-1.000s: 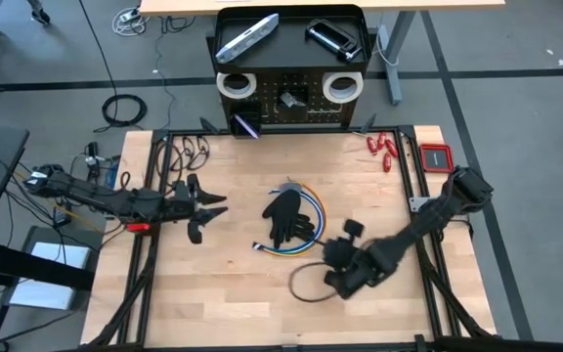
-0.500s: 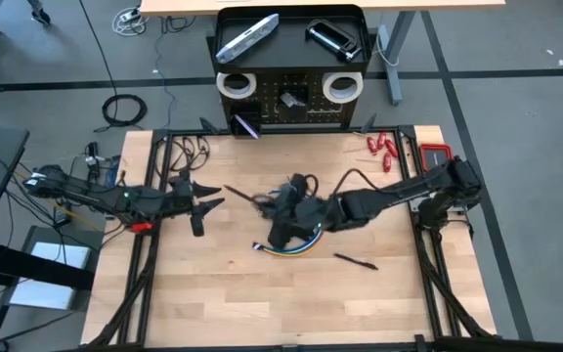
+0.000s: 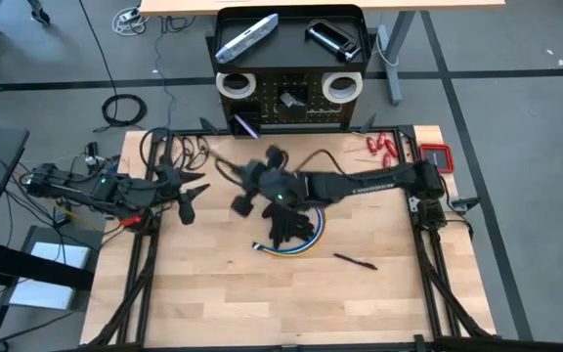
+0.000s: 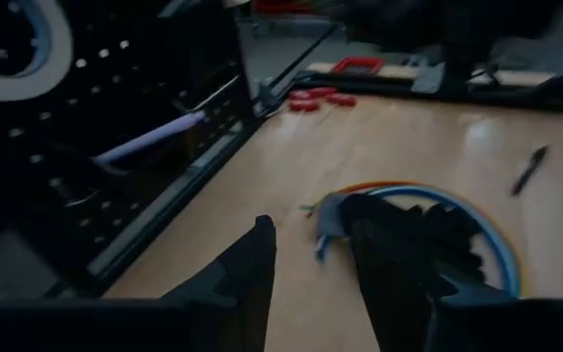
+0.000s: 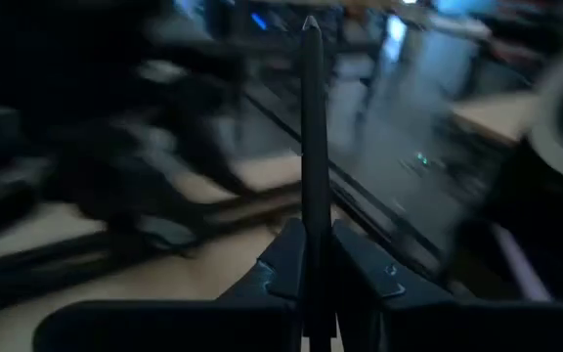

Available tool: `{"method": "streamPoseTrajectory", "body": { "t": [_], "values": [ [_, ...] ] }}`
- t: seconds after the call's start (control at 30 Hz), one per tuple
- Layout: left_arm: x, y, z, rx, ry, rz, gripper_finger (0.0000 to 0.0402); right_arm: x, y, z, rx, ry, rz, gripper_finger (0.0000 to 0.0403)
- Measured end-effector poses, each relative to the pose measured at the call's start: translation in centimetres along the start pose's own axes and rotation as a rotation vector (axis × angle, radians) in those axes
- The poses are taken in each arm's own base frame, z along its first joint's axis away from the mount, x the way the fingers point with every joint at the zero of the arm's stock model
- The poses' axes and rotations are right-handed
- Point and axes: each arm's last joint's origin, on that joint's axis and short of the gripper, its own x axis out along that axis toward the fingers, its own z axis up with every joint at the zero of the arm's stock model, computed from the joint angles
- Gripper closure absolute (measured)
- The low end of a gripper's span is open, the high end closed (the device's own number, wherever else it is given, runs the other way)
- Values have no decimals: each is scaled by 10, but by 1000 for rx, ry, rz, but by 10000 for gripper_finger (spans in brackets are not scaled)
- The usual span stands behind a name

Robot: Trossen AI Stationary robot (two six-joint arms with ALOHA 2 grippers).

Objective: Hang tools onto peg board
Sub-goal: Put the black pen into the black bin on the peg board

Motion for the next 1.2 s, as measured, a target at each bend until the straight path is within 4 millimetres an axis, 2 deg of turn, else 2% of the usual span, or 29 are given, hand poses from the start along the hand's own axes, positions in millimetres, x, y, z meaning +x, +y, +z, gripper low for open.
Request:
{"method": "streamPoseTrajectory", "body": {
  "t": [0.13,0.27,0.53,0.63,0.87,1.0,1.2],
  "values": [
    [0,3,-3,26,17,95,257,17,-31,2,43,119,-131,360],
    [2,6,-5,23,30,136,257,34,-62,2,129,150,-205,360],
    [6,16,-5,25,21,296,257,54,-104,4,356,170,-162,360],
    [8,19,-1,28,1,307,257,57,-113,4,374,170,-183,360],
    [10,22,33,56,-246,252,271,58,-116,3,341,181,-193,360],
    [17,28,38,72,-273,290,285,58,-116,3,346,182,-195,360],
    [38,32,38,101,-237,244,308,59,-123,-3,397,244,-182,359]
  ]
}}
